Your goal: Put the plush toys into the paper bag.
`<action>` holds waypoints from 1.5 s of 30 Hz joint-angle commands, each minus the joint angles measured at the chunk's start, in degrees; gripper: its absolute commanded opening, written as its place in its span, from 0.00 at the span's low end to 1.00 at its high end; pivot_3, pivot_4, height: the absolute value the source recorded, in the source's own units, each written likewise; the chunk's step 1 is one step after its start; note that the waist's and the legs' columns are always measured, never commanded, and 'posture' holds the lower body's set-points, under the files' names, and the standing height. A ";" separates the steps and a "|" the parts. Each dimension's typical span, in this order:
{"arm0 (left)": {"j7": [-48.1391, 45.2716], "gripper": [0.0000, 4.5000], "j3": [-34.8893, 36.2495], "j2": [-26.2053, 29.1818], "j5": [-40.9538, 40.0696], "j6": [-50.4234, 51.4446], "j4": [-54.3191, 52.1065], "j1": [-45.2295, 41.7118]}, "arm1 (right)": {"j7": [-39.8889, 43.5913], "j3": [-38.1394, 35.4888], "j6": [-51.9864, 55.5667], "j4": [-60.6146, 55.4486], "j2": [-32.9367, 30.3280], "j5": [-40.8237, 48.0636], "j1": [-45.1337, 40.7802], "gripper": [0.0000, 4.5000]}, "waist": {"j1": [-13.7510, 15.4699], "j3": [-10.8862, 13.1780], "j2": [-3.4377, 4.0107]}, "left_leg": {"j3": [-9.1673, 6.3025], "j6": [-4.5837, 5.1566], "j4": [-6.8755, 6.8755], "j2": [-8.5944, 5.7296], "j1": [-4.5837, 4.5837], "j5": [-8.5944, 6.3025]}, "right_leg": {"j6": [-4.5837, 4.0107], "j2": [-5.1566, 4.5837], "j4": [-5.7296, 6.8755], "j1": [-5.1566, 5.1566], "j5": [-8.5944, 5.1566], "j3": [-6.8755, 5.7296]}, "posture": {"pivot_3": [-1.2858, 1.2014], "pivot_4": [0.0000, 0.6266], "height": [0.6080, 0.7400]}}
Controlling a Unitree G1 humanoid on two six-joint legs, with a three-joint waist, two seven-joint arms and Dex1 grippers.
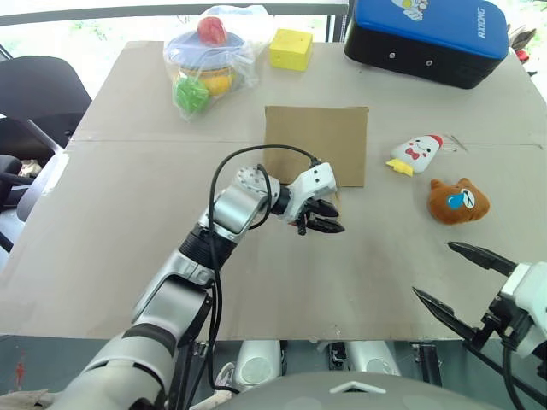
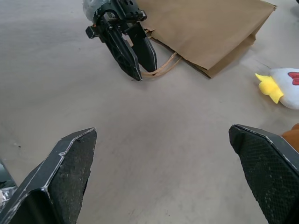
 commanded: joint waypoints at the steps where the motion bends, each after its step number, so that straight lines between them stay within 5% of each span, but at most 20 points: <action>1: 0.53 0.47 0.23 -1.06 -1.17 0.49 -1.16 -1.23 | -0.09 -0.61 -1.20 -2.43 0.38 0.42 0.89 1.00 | 0.01 0.00 0.00 | 0.00 0.00 0.00 0.00 0.00 0.00 | 0.00 0.00 0.00 0.00 0.00 0.00 | 0.52 0.24 0.92; 6: 1.12 0.01 -0.34 -1.16 -0.47 -0.26 -1.05 -0.38 | 0.12 -1.59 -1.95 -2.46 0.44 0.81 2.24 1.00 | 0.01 0.00 0.00 | -0.01 0.00 0.00 0.00 0.00 0.00 | 0.00 0.00 0.00 0.00 0.00 0.00 | 0.52 0.24 0.92; 16: 2.64 0.01 1.73 -1.89 -3.21 4.77 -1.59 0.48 | -0.39 -1.51 -2.33 -2.46 -0.10 1.03 2.58 1.00 | 0.01 0.00 0.00 | -0.01 0.00 0.00 0.00 -0.01 0.00 | 0.00 0.00 0.00 0.00 0.00 0.01 | 0.52 0.24 0.92; 25: 4.00 0.01 23.84 -2.80 -25.30 28.67 -3.37 -4.03 | -4.50 4.27 -1.87 -2.46 -0.86 1.11 -1.00 1.00 | -0.13 0.00 0.00 | -0.11 0.00 0.06 0.02 -0.02 0.00 | 0.00 -0.05 0.04 0.00 0.00 -0.01 | 0.52 0.24 0.92; 31: 9.57 0.01 26.06 -3.43 -27.60 30.17 -4.20 -3.47 | -13.96 13.78 6.73 -1.50 -0.26 3.87 -12.96 1.00 | -0.10 -0.03 0.04 | -0.27 0.00 0.35 0.02 -0.12 0.00 | 0.00 -0.18 0.08 0.05 0.00 -0.06 | 0.52 0.24 0.92; 36: 19.98 0.00 35.39 -10.74 -31.91 36.89 0.01 -3.11 | -21.69 22.61 14.31 4.42 2.64 3.95 -31.02 0.47 | -0.10 -0.02 0.02 | -0.38 0.01 0.61 -0.03 -0.16 0.00 | -0.01 -0.29 0.29 0.08 0.01 -0.16 | 0.52 0.24 0.92; 41: 22.34 0.00 36.51 -11.34 -35.45 39.30 -3.79 -0.93 | -25.71 28.26 16.10 12.17 3.79 -2.63 -42.58 0.01 | -0.21 -0.02 0.01 | -0.46 0.00 0.57 -0.08 -0.21 0.00 | -0.01 -0.30 0.34 0.01 0.00 -0.18 | 0.52 0.24 0.92; 45: 24.92 0.00 39.85 -12.15 -38.27 40.11 -2.93 -1.88 | -26.05 34.15 14.12 20.59 5.03 -8.97 -50.47 0.01 | -0.29 -0.02 0.01 | -0.45 0.00 0.59 -0.07 -0.20 0.00 | -0.01 -0.33 0.40 -0.02 0.00 -0.18 | 0.52 0.24 0.92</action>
